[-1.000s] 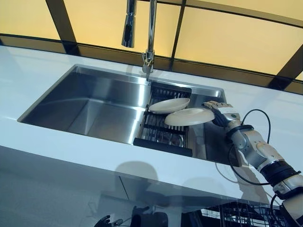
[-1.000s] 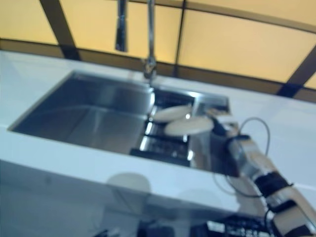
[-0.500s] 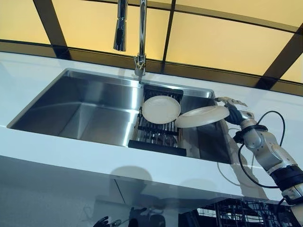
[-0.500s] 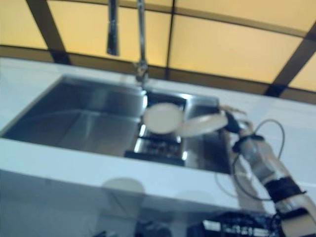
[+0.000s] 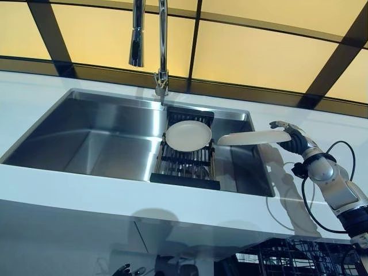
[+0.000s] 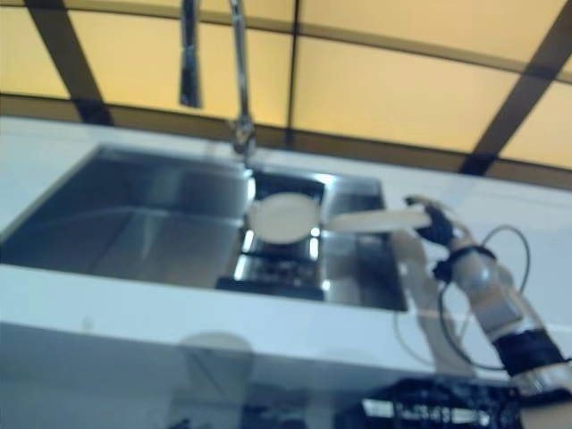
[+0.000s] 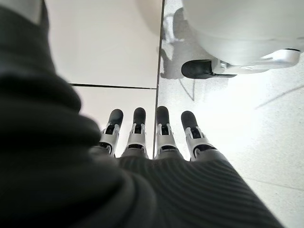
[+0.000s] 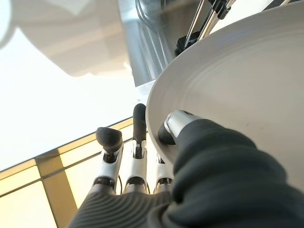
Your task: Take plates into dishwasher
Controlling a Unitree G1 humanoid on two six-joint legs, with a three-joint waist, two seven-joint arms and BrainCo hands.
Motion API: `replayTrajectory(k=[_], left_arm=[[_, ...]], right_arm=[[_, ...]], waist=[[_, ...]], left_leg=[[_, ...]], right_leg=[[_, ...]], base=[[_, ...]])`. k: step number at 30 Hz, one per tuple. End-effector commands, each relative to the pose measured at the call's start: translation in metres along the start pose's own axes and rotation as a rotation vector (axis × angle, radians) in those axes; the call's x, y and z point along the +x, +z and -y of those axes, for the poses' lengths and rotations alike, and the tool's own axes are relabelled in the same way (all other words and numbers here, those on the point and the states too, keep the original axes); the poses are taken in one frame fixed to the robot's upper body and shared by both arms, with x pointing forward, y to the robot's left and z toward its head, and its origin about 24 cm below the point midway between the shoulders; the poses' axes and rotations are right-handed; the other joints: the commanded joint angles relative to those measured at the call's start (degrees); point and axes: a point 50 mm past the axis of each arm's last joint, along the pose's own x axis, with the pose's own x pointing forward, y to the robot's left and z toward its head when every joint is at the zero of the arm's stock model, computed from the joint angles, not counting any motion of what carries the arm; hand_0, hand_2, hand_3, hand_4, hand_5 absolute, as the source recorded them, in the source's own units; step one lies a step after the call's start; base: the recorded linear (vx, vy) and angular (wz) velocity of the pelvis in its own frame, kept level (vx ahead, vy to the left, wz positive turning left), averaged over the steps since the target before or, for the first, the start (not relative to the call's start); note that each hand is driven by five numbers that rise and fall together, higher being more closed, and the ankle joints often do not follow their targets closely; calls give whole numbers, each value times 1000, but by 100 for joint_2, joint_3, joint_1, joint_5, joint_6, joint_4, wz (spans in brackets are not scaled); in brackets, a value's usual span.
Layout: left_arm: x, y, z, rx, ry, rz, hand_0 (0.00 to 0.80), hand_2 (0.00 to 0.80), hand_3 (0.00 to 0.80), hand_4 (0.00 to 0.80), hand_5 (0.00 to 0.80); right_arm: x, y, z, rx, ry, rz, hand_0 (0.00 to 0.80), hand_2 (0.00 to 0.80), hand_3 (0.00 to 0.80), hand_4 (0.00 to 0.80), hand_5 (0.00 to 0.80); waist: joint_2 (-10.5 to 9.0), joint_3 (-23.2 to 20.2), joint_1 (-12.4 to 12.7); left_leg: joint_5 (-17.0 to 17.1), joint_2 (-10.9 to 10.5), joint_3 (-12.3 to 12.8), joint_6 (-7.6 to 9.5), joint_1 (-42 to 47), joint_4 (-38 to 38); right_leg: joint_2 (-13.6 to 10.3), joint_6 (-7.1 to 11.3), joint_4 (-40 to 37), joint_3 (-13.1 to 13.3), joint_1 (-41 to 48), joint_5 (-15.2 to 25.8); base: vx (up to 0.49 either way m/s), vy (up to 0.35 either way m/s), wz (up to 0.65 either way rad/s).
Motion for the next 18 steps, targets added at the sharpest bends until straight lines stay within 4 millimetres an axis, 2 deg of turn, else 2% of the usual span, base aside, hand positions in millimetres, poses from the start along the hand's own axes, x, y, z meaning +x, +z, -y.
replayTrajectory(k=[1,8,13,18], left_arm=[[2,-2,10,18,-22,-12,0,0,0,0,0],[2,-2,9,16,-17,-11,0,0,0,0,0],[2,-1,6,20,-16,-13,0,0,0,0,0],[2,-1,7,29,-20,-12,0,0,0,0,0]], right_arm=[[3,11,25,67,-106,39,800,800,800,800,800],[-1,-11,33,184,-92,-95,800,800,800,800,800],[-7,-33,40,343,-99,-205,800,800,800,800,800],[-16,-49,49,400,-111,-268,800,800,800,800,800]], waist=[[-35,-286,90],[-63,-299,38],[-83,-300,-55],[-101,-299,-150]], left_leg=[[-849,38,310,243,431,20],[-861,51,381,236,451,20],[-883,70,474,233,486,20],[-905,82,561,239,509,20]], right_leg=[[-30,207,122,391,-91,-32],[-23,209,115,423,-76,-17],[-5,214,135,508,-87,8],[20,222,144,627,-108,41]], base=[[0,0,0],[0,0,0],[-2,1,-1],[-4,3,-15]])
